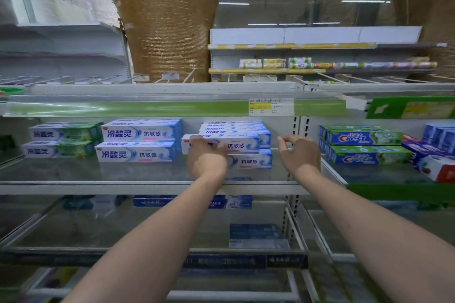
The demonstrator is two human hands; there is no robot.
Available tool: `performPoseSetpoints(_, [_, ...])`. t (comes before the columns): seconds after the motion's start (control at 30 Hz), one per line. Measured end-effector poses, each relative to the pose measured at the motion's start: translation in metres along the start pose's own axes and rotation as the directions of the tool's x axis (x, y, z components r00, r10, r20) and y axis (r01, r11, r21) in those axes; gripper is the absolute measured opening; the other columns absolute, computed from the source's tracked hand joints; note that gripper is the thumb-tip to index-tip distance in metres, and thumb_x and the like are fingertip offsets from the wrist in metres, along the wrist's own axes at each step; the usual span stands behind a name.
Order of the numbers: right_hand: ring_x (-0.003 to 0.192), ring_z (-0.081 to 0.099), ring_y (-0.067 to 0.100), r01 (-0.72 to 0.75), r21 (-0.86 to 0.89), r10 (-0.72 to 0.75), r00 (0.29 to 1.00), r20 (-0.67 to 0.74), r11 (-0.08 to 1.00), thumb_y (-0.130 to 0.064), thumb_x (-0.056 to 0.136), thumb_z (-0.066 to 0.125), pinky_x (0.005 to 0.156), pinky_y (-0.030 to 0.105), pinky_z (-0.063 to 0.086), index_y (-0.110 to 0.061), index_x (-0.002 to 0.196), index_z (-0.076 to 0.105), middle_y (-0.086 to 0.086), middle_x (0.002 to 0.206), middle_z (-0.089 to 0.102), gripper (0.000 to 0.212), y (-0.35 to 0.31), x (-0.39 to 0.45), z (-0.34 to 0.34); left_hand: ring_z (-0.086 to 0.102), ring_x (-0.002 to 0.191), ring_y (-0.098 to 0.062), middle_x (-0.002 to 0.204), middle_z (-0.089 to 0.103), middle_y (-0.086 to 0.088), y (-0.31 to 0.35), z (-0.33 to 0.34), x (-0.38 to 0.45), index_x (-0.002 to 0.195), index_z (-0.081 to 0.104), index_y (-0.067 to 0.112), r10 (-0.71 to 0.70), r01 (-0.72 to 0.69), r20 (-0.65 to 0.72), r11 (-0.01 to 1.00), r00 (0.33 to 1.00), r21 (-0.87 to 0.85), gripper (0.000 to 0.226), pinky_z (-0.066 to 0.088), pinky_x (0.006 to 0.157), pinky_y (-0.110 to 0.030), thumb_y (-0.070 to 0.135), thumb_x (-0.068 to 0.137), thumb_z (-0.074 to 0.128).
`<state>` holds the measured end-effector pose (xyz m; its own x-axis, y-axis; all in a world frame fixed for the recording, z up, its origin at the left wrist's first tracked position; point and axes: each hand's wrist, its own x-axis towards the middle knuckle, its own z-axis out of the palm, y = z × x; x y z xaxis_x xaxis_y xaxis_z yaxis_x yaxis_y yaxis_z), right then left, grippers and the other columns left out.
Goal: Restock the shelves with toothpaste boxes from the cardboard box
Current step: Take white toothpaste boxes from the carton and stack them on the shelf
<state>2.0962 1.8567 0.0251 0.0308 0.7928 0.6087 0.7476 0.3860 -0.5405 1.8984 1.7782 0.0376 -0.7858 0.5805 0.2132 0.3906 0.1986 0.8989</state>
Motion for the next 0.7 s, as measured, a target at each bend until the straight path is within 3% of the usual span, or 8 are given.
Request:
performPoseSetpoints(0.07, [0.108,0.057,0.024,-0.003,-0.008,0.003,1.000,0.001,1.000,-0.045,0.097,0.049,0.084,0.031,0.041,-0.024,0.106,0.073,0.004,0.111,0.071,0.034,0.002,-0.002,0.002,0.055,0.117,-0.034,0.128,0.056,-0.014,-0.008,-0.012,0.010,0.132,0.050,0.013,0.044,-0.026,-0.124,0.990,0.991,0.137,0.086,0.045,0.097,-0.040,0.060,0.068,0.084])
performPoseSetpoints(0.1, [0.107,0.057,0.024,-0.011,-0.006,0.011,1.000,0.004,1.000,-0.046,0.097,0.049,0.084,0.031,0.041,-0.024,0.105,0.073,0.004,0.110,0.071,0.033,0.003,-0.003,0.004,0.048,0.126,-0.036,0.138,0.049,-0.016,-0.010,-0.017,0.013,0.142,0.042,0.013,0.058,-0.036,-0.116,0.984,0.992,0.175,0.100,0.041,0.104,-0.042,0.064,0.067,0.084])
performPoseSetpoints(0.2, [0.108,0.057,0.024,-0.034,0.007,0.034,0.999,0.010,0.999,-0.046,0.096,0.049,0.087,0.032,0.044,-0.025,0.105,0.073,0.004,0.109,0.071,0.033,0.003,-0.005,0.006,0.033,0.139,-0.037,0.155,0.035,-0.015,-0.014,-0.013,0.020,0.154,0.030,0.015,0.076,-0.072,-0.007,0.968,0.997,0.242,0.106,0.031,0.115,-0.042,0.068,0.074,0.076])
performPoseSetpoints(0.4, [0.109,0.056,0.023,-0.066,0.024,0.066,0.998,0.005,0.998,-0.045,0.096,0.051,0.088,0.034,0.045,-0.026,0.106,0.073,0.004,0.111,0.070,0.030,0.003,-0.007,0.002,0.044,0.134,-0.033,0.145,0.047,-0.012,-0.014,-0.003,0.010,0.145,0.044,0.020,0.145,-0.125,-0.063,0.961,0.987,0.246,0.099,0.040,0.107,-0.046,0.072,0.067,0.078])
performPoseSetpoints(0.53, [0.112,0.055,0.024,-0.066,0.025,0.067,0.998,-0.004,0.997,-0.042,0.097,0.052,0.091,0.035,0.045,-0.024,0.106,0.073,0.003,0.113,0.070,0.029,0.003,-0.009,-0.001,0.059,0.118,-0.034,0.145,0.037,-0.011,-0.006,0.004,0.005,0.147,0.039,0.015,0.130,-0.131,0.018,0.988,0.991,0.079,0.096,0.046,0.096,-0.039,0.055,0.072,0.085])
performPoseSetpoints(0.7, [0.114,0.053,0.023,-0.067,-0.002,0.067,0.998,0.006,0.998,-0.040,0.097,0.052,0.090,0.035,0.044,-0.024,0.107,0.071,0.003,0.115,0.068,0.027,0.001,-0.011,-0.004,0.060,0.115,-0.037,0.145,0.036,-0.011,-0.006,0.012,0.004,0.148,0.037,0.015,0.165,-0.166,0.019,0.980,0.986,0.105,0.098,0.049,0.098,-0.042,0.058,0.072,0.084])
